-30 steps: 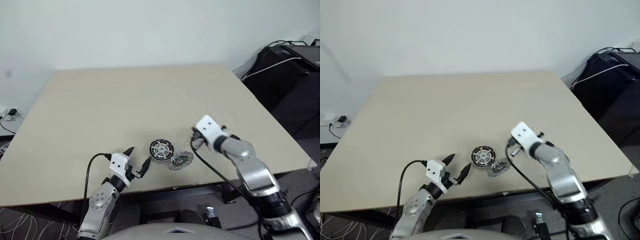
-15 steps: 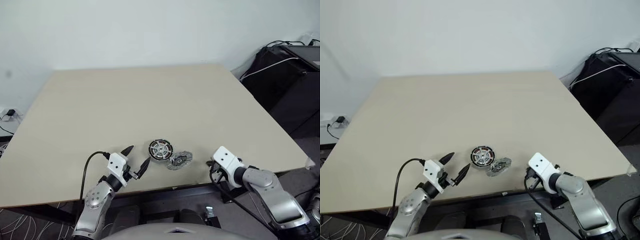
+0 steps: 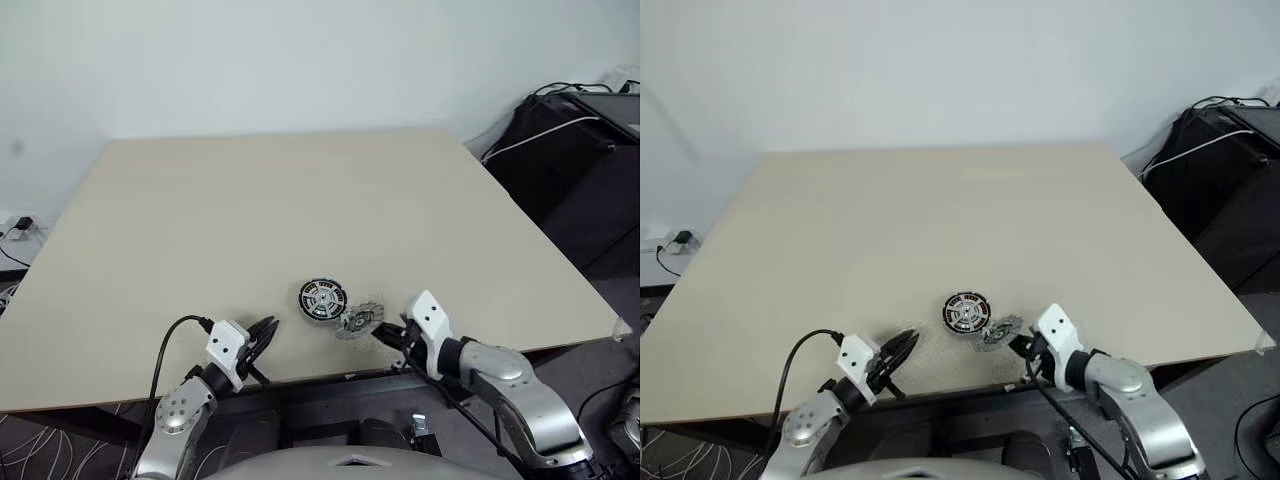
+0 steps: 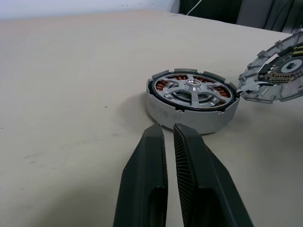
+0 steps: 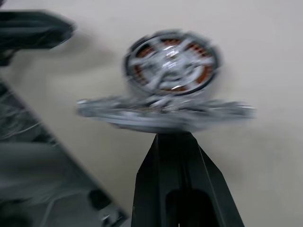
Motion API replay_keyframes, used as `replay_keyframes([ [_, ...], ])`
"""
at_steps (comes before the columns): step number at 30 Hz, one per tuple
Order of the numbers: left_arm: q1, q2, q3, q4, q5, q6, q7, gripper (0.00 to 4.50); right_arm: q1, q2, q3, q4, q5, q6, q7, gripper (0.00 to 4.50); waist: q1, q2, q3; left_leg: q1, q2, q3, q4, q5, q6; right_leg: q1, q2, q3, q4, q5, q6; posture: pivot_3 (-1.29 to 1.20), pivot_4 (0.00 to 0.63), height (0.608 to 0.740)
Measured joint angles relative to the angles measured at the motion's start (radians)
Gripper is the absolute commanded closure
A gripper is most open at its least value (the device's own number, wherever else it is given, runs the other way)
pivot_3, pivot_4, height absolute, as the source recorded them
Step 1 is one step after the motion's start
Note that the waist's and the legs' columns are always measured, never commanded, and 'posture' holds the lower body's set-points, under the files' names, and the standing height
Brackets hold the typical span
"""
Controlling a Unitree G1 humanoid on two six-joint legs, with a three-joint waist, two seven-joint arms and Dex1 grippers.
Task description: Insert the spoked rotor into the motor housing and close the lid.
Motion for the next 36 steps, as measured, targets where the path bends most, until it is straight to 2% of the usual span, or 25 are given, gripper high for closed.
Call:
replay_keyframes([
  [6,0.007,0.001,0.0,-0.001,0.009,0.0,0.012,3.88,-0.004,-0.028,0.026,-0.034,0.046,0.024,0.046,4.5,0.001,-0.001,0.0,0.0,0.0,0.0,0.0,0.0,0.0,0.0,0.0,0.0,0.0,0.0,0.001,0.0,0.0,0.74],
  [19,0.006,0.0,-0.001,-0.002,0.017,0.001,0.011,3.88,-0.092,0.054,0.021,-0.042,0.065,0.013,-0.034,4.5,0.001,-0.001,0.0,0.0,0.0,0.0,0.0,0.0,0.0,0.0,0.0,-0.001,0.0,0.0,0.0,0.0,0.0,0.74],
  [36,-0.007,-0.006,-0.005,-0.006,0.017,0.017,0.007,3.88,-0.225,0.199,0.162,0.218,-0.033,-0.094,-0.091,4.5,-0.005,0.0,0.0,0.0,0.0,0.0,0.0,0.0,0.0,0.0,0.0,-0.001,0.001,0.001,0.0,0.0,0.0,0.74],
])
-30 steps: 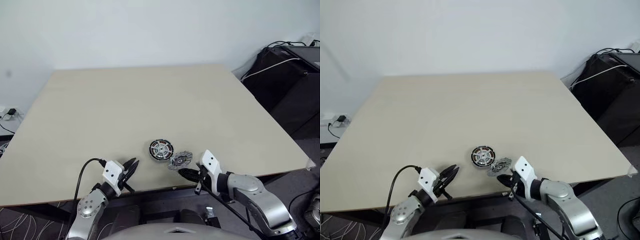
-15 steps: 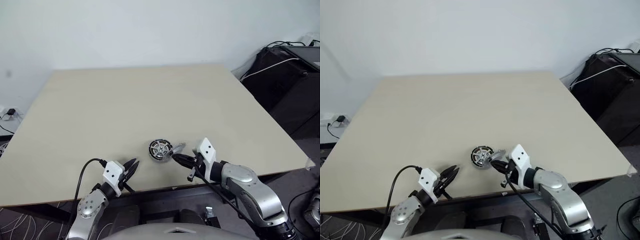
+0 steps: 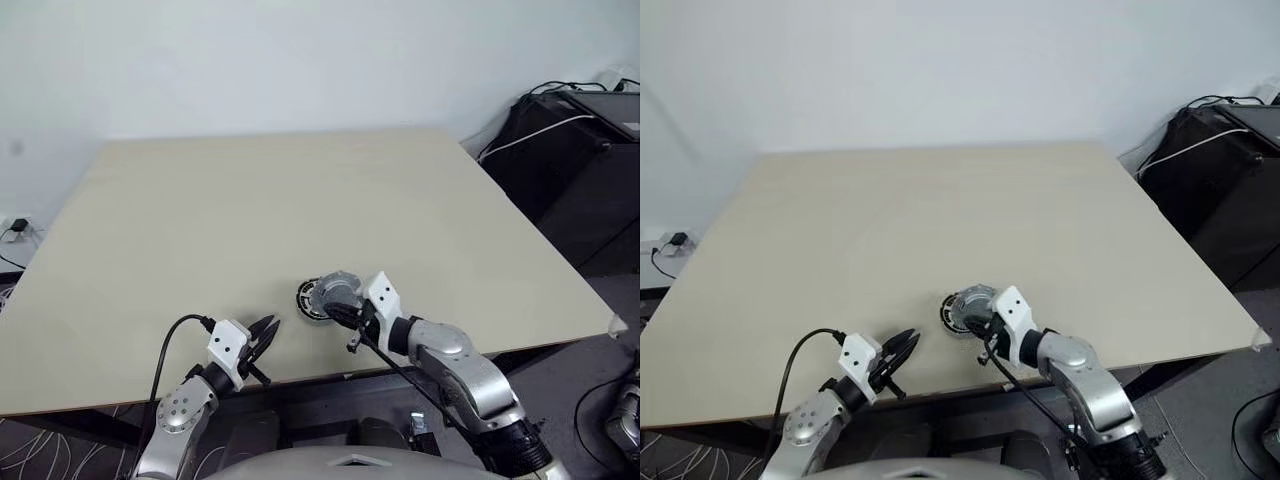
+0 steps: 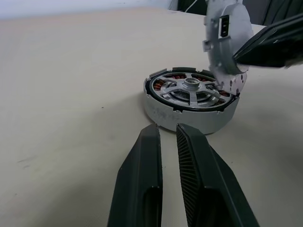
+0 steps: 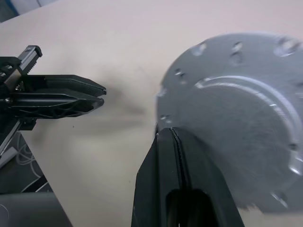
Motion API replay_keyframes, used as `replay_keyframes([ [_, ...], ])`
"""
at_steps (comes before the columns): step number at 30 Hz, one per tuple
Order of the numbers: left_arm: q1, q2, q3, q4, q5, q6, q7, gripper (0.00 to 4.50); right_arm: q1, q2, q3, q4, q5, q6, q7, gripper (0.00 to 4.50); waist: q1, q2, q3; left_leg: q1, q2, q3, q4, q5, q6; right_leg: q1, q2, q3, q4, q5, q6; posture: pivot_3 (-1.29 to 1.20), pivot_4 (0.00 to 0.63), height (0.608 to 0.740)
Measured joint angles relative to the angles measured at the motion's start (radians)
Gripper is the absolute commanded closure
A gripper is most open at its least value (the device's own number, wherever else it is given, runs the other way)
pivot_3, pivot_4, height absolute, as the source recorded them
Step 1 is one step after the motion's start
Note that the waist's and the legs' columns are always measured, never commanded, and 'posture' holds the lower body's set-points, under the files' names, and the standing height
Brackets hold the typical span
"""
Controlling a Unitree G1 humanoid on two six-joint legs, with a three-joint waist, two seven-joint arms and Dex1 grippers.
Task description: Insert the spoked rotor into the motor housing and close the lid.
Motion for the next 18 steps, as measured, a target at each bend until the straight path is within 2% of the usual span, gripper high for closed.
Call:
replay_keyframes([
  [5,-0.001,-0.004,-0.002,0.0,0.0,0.002,-0.002,3.88,-0.036,0.043,0.025,0.063,-0.02,-0.026,-0.003,4.5,0.0,0.0,0.0,0.0,0.0,0.0,0.0,0.0,0.0,0.0,0.0,0.0,0.0,0.0,0.0,0.0,0.0,0.74],
  [8,-0.001,-0.004,-0.002,0.0,0.0,0.003,-0.001,3.88,-0.028,0.035,0.027,0.03,-0.005,-0.029,0.019,4.5,0.002,0.0,0.0,-0.001,0.0,0.0,0.0,0.0,0.0,0.0,0.0,0.0,-0.001,0.0,0.0,0.0,0.0,0.74],
  [12,0.001,-0.004,-0.003,-0.002,0.0,0.004,0.0,3.88,0.011,-0.039,0.01,-0.107,0.067,-0.002,0.088,4.5,0.003,0.0,0.0,-0.001,0.0,0.0,0.0,0.0,0.0,0.0,0.0,0.0,-0.001,0.0,0.0,0.0,0.0,0.74],
  [18,-0.005,-0.004,-0.005,-0.002,0.0,0.007,-0.002,3.88,0.09,-0.252,-0.004,-0.207,0.114,0.079,0.198,4.5,0.005,0.0,0.0,0.0,0.0,0.0,0.0,0.0,0.0,0.0,-0.001,0.0,-0.001,0.0,0.0,0.0,0.0,0.74],
])
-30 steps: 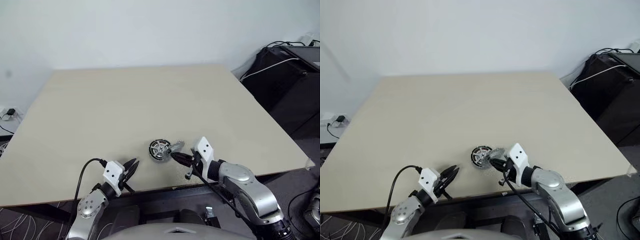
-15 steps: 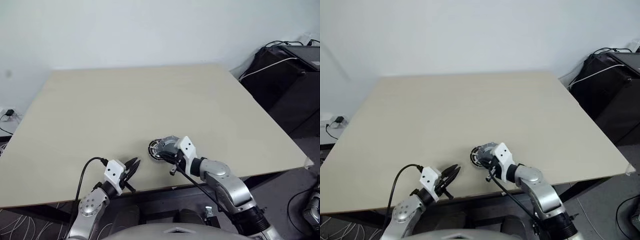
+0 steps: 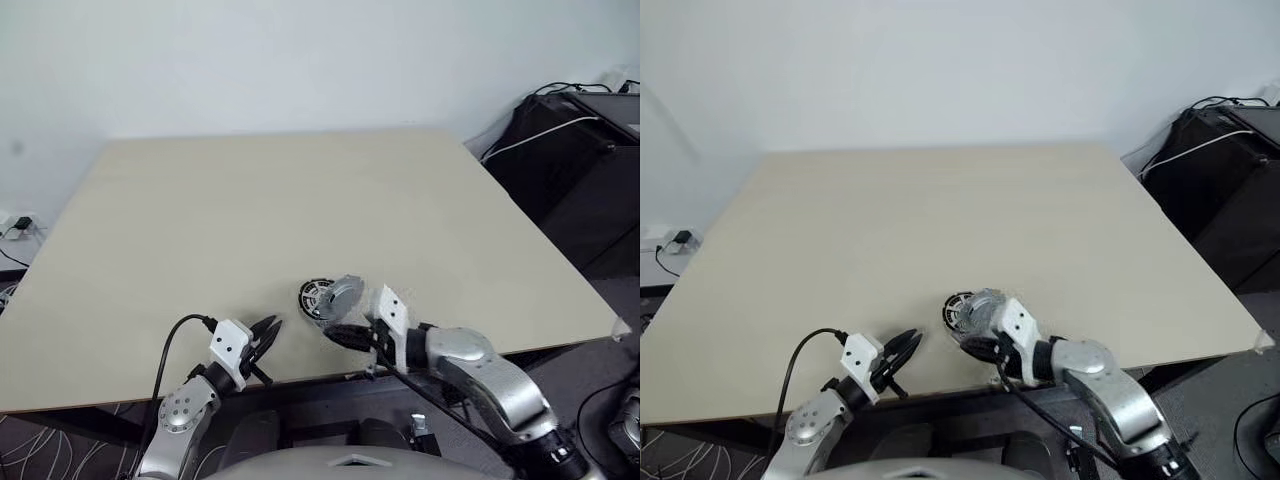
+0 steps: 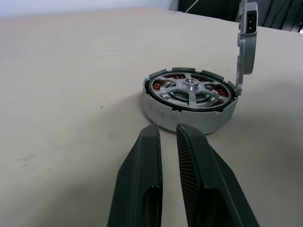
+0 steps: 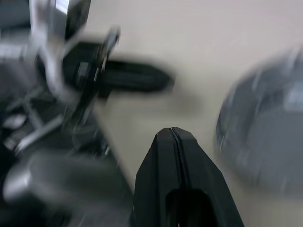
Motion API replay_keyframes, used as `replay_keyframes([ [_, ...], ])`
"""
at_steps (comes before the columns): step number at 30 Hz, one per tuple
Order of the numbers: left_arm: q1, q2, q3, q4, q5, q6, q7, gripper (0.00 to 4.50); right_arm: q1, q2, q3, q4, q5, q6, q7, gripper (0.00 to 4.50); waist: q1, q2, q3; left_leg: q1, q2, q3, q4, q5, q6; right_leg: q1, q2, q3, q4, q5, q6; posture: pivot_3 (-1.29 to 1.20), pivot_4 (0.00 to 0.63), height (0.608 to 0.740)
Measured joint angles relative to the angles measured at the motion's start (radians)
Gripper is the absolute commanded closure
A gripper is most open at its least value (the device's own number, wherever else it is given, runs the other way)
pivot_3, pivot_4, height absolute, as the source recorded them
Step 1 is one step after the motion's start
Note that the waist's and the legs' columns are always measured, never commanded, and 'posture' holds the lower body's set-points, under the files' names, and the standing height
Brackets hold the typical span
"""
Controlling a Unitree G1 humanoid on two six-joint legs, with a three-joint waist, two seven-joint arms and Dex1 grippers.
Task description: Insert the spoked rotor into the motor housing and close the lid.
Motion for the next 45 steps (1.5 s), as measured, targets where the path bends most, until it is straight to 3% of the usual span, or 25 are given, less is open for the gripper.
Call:
replay_keyframes([
  [4,-0.013,-0.001,-0.001,0.0,0.0,0.001,-0.004,3.88,0.019,-0.06,-0.001,0.001,-0.022,0.013,0.005,4.5,-0.001,0.0,0.0,0.001,0.001,0.0,0.0,0.0,0.0,0.0,0.0,-0.001,0.0,0.0,0.0,0.0,0.0,0.74],
  [10,-0.017,-0.002,-0.008,0.0,0.0,0.008,-0.011,3.88,-0.014,0.027,-0.048,0.104,-0.136,-0.044,-0.18,4.5,0.002,0.0,0.0,0.0,0.001,0.001,0.001,0.0,0.0,0.0,0.0,-0.002,0.0,0.001,0.001,0.0,0.0,0.74],
  [32,-0.003,-0.006,-0.006,0.0,0.0,0.018,0.006,3.88,-0.064,0.143,-0.078,0.15,-0.144,-0.117,-0.201,4.5,0.007,0.0,0.0,0.0,0.001,0.001,0.0,0.0,0.0,0.0,0.0,-0.002,0.0,0.001,0.001,0.0,0.0,0.74],
  [45,-0.007,-0.006,-0.006,0.0,0.0,0.022,0.006,3.88,-0.134,0.259,0.005,0.244,-0.173,-0.114,-0.232,4.5,-0.003,0.001,0.0,0.0,0.001,0.001,0.001,0.0,0.0,0.0,0.0,-0.002,0.0,0.001,0.0,0.0,0.0,0.74],
])
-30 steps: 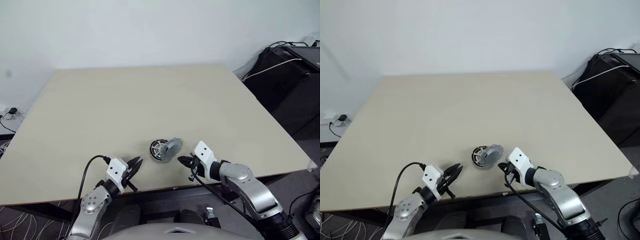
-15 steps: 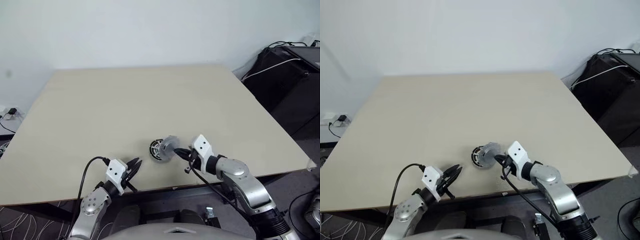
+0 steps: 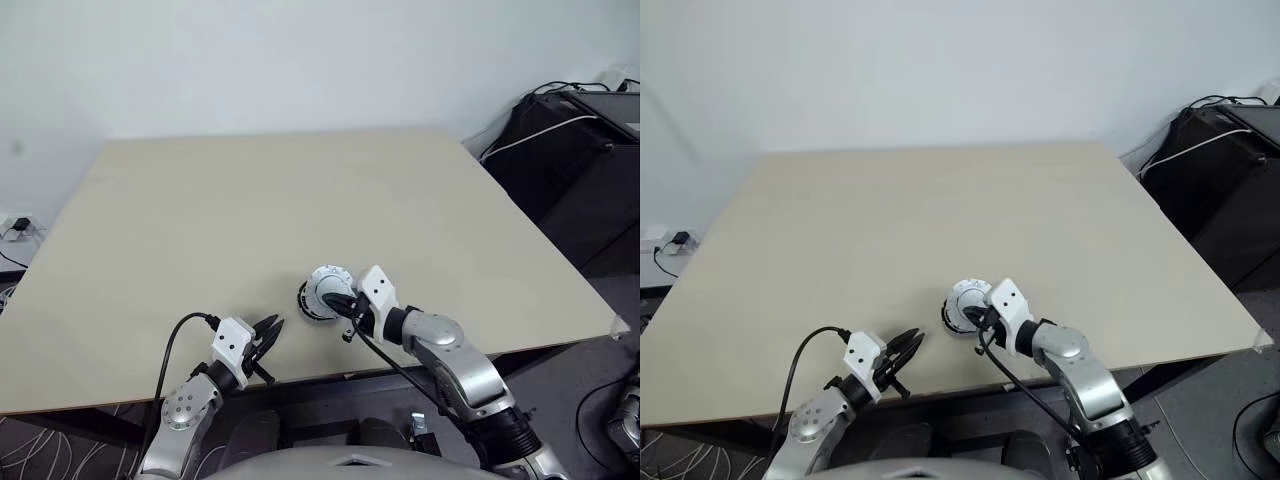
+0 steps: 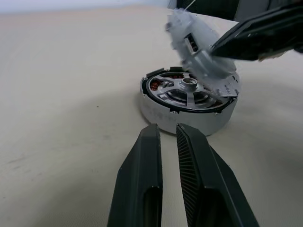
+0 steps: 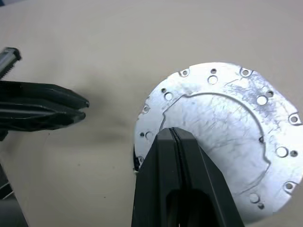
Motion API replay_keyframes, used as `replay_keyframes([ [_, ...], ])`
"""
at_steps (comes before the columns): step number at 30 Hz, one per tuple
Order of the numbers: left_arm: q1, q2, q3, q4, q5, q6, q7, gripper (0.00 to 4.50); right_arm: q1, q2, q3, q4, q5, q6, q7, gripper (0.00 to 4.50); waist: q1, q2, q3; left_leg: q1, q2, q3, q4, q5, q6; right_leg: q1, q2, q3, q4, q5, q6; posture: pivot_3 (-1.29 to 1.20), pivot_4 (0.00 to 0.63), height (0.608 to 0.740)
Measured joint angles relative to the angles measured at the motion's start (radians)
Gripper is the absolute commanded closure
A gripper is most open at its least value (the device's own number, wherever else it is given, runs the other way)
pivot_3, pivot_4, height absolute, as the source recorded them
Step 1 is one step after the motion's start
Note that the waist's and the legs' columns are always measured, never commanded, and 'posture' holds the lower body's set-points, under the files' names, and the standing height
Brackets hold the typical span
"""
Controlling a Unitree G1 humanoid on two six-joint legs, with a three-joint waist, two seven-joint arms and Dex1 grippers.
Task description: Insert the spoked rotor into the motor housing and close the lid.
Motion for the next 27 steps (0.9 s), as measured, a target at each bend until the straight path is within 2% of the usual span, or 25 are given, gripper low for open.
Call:
replay_keyframes([
  [19,-0.004,-0.002,-0.001,0.0,0.0,0.014,0.001,3.88,-0.038,0.07,0.008,0.109,-0.057,0.014,-0.09,4.5,-0.002,0.002,-0.002,0.0,0.0,0.0,0.0,0.0,0.0,0.0,0.0,0.0,0.001,0.0,0.0,0.0,0.0,0.74],
  [23,-0.005,-0.002,-0.002,0.0,0.0,0.015,0.001,3.92,-0.011,0.1,0.004,0.089,-0.063,0.013,-0.135,3.64,-0.002,0.003,-0.003,0.0,0.0,0.0,-0.001,0.0,0.0,-0.001,0.0,0.0,0.001,0.0,0.0,0.0,0.0,0.74],
  [27,-0.003,-0.002,-0.002,0.0,0.0,0.016,0.001,3.92,0.04,0.136,0.002,0.006,-0.096,0.021,-0.226,2.29,-0.003,0.004,-0.003,0.0,0.0,0.0,-0.001,0.0,-0.001,-0.001,0.0,0.0,0.0,0.0,0.0,0.0,0.0,0.74],
])
